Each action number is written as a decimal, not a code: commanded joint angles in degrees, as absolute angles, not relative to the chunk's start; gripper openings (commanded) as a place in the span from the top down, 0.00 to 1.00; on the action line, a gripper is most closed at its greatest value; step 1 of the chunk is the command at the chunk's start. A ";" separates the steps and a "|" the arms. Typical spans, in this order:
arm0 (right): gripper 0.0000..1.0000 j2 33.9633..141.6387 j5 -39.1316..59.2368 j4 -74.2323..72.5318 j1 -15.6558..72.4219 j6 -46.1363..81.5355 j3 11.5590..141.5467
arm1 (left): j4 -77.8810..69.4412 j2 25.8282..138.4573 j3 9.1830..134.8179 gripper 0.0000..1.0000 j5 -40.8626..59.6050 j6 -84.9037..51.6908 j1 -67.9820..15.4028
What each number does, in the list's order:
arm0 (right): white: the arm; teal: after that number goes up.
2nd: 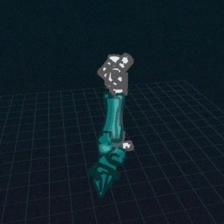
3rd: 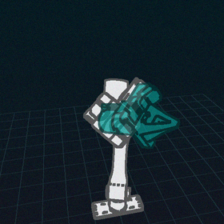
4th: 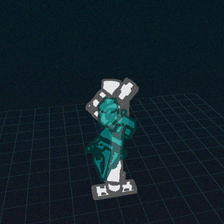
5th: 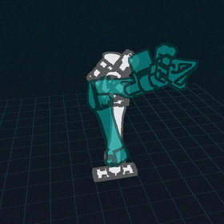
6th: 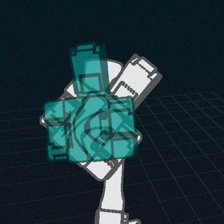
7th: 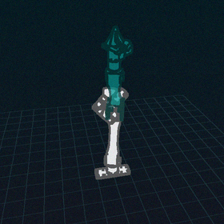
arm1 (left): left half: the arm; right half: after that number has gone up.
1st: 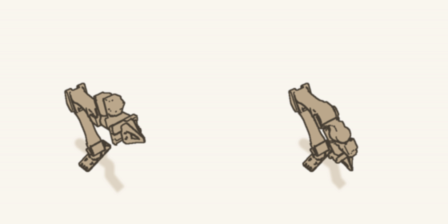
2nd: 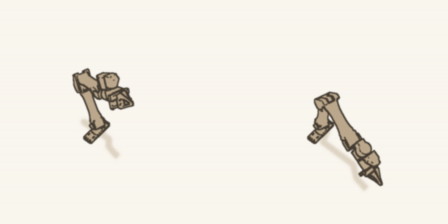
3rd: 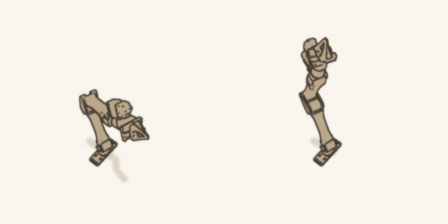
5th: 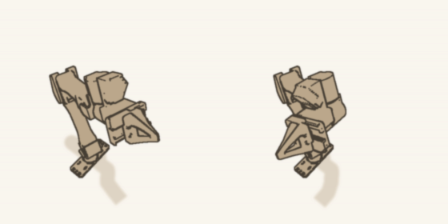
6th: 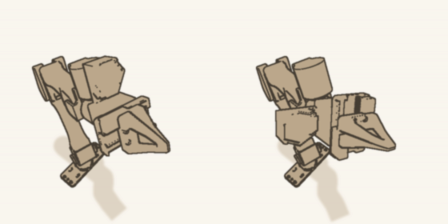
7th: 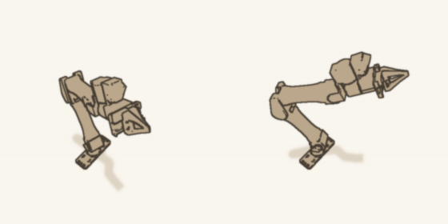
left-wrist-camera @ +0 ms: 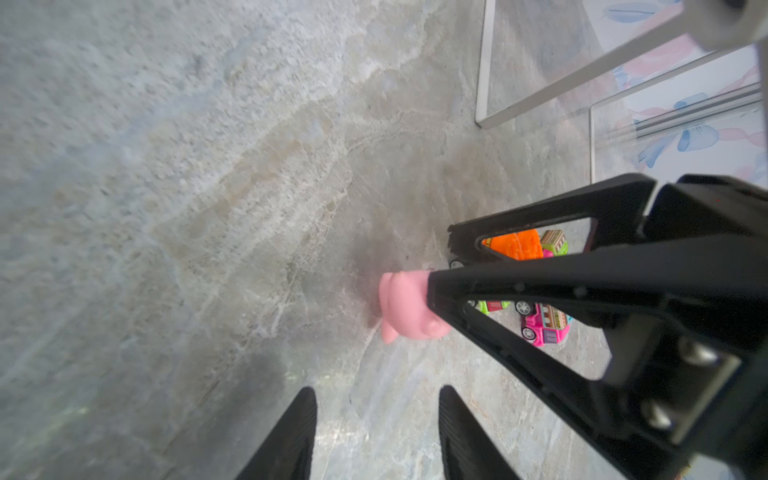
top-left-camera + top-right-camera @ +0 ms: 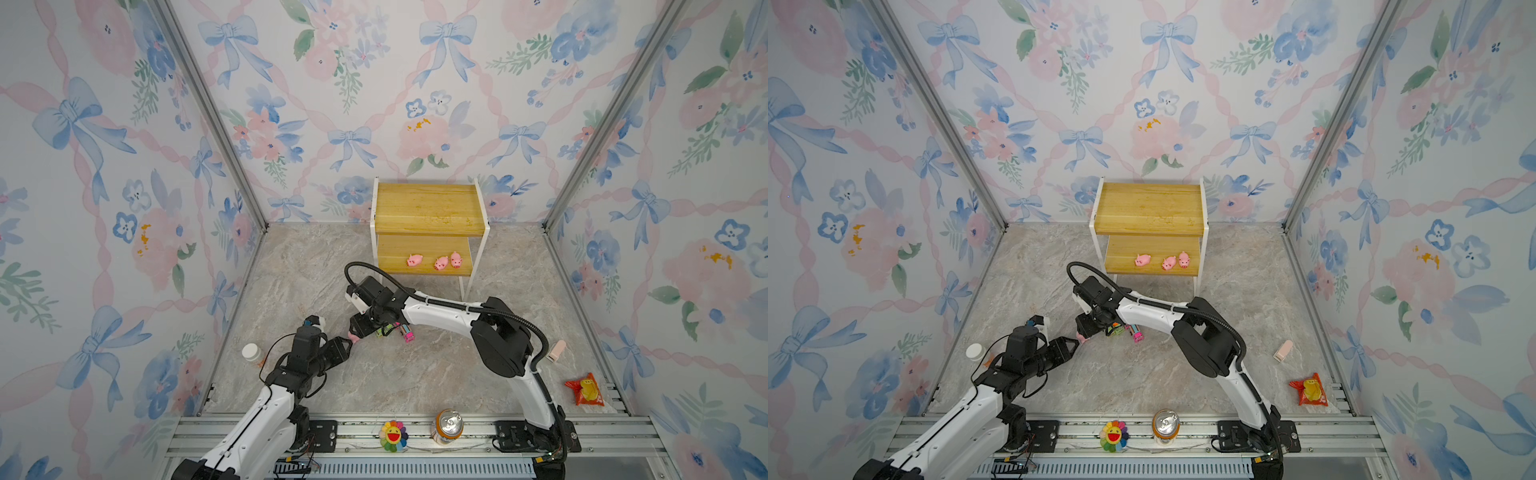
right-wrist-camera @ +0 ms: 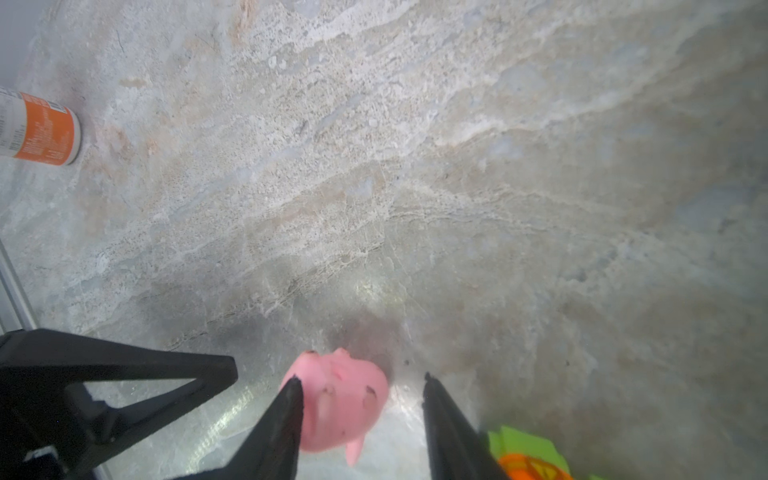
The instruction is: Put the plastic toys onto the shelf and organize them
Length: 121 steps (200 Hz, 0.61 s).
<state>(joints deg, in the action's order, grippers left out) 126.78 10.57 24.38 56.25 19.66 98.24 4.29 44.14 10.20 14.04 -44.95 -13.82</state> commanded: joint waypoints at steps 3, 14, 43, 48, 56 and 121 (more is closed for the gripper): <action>0.49 125.53 7.66 26.04 55.80 17.35 96.35 | 3.78 43.77 9.33 0.51 14.59 -43.62 -13.16; 0.48 124.63 7.72 25.52 55.94 16.82 95.49 | 3.75 43.77 9.31 0.51 14.54 -43.60 -12.84; 0.47 122.33 6.79 23.13 56.06 16.00 92.84 | 3.76 43.85 9.03 0.51 14.51 -43.65 -12.48; 0.46 122.14 6.69 22.97 55.99 15.96 92.69 | 3.77 43.79 8.97 0.51 14.59 -43.60 -12.37; 0.46 122.26 6.90 22.98 55.82 15.81 92.83 | 3.78 43.80 8.98 0.51 14.68 -43.62 -12.35; 0.46 125.72 6.68 25.16 55.55 14.97 98.13 | 3.76 43.68 8.93 0.51 15.03 -43.77 -11.88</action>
<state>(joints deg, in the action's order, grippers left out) 124.01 8.01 23.40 56.21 16.05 95.94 4.29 44.10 10.11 14.24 -44.95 -12.34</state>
